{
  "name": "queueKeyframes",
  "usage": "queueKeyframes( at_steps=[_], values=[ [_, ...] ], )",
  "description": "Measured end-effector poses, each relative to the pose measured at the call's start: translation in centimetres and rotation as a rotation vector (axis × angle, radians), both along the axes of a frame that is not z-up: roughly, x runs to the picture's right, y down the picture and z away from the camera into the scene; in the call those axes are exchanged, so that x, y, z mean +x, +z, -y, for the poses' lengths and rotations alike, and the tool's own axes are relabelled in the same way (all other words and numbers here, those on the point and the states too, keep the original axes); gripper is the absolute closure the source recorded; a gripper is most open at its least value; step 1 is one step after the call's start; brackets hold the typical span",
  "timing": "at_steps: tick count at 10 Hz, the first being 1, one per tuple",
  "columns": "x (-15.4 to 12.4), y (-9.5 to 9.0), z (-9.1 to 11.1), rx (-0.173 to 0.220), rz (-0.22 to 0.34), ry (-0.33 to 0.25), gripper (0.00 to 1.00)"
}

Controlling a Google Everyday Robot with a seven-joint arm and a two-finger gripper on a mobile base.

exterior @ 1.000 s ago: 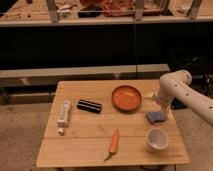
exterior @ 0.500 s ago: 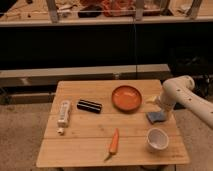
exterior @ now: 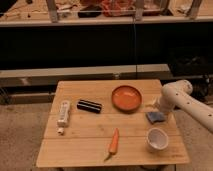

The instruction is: Place the white sponge in the ceramic bowl

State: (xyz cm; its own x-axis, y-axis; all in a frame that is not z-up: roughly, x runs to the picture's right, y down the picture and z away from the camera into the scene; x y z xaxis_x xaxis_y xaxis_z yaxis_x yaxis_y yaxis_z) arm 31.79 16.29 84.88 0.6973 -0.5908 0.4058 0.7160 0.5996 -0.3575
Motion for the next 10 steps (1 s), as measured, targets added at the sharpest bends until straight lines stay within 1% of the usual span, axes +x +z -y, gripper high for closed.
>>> queueKeyframes(
  at_steps=[2,10],
  values=[
    [-0.1,0.3,-0.7,-0.006,0.002,-0.015,0.2],
    [0.1,0.0,-1.5,-0.017,-0.004,-0.022,0.2]
  ],
)
